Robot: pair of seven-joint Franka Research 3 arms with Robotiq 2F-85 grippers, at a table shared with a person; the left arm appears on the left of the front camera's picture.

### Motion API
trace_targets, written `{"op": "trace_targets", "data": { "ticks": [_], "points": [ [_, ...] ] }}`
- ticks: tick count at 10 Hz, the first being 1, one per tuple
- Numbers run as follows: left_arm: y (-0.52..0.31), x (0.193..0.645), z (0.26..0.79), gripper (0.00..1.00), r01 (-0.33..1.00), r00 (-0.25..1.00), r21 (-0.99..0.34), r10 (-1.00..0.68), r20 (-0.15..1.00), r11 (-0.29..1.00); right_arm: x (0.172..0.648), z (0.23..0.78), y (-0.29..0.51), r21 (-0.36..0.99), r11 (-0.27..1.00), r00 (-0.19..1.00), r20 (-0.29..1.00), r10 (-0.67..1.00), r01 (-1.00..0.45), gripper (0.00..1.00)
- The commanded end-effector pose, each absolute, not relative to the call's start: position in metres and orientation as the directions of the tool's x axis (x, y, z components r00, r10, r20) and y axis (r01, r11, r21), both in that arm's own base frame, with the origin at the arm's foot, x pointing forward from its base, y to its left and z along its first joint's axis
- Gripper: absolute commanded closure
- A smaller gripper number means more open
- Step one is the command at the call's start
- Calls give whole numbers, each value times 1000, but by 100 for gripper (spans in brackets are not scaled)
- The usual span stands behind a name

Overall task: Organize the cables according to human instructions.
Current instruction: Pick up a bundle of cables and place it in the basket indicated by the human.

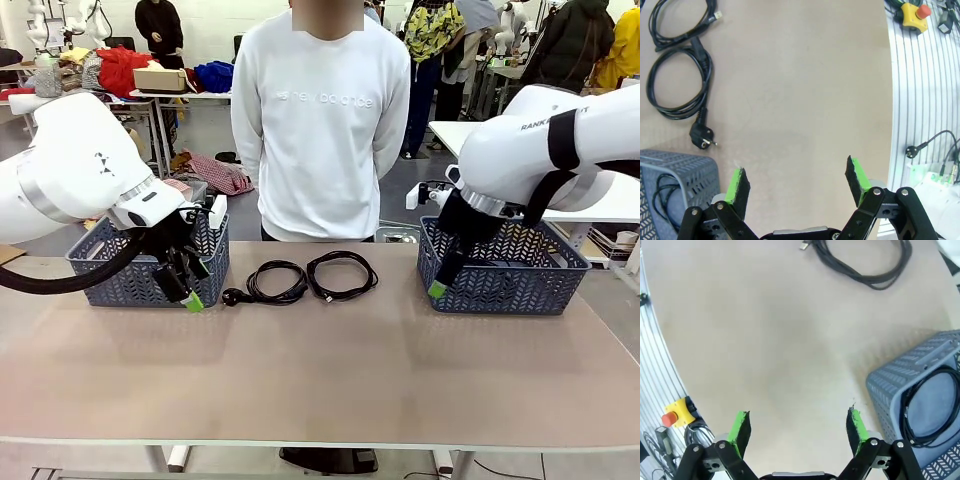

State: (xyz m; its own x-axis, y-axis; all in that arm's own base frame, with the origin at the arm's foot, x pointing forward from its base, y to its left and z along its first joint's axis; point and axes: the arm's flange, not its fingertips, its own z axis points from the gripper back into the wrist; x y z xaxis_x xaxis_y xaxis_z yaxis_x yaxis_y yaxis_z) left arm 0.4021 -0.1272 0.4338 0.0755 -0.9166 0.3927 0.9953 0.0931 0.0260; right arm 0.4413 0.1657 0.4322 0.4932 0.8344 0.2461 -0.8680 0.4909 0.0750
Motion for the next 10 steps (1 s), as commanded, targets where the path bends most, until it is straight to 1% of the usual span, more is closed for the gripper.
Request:
{"op": "trace_targets", "data": {
  "ticks": [1, 2, 3, 10],
  "points": [
    [-127, 401, 434, 0, 995, 77, 30, -916, 393, 97, 439, 429, 163, 74, 468, 470, 272, 840, -880, 0],
    [-127, 401, 434, 0, 995, 77, 30, -916, 393, 97, 441, 429, 164, 73, 459, 461, 258, 849, -885, 0],
    [-127, 401, 434, 0, 995, 77, 30, -916, 393, 97, 440, 431, 168, 76, 484, 487, 245, 839, -872, 0],
    [-127, 401, 434, 0, 995, 77, 30, -916, 393, 97, 440, 431, 168, 76, 484, 487, 245, 839, -872, 0]
  ]
}}
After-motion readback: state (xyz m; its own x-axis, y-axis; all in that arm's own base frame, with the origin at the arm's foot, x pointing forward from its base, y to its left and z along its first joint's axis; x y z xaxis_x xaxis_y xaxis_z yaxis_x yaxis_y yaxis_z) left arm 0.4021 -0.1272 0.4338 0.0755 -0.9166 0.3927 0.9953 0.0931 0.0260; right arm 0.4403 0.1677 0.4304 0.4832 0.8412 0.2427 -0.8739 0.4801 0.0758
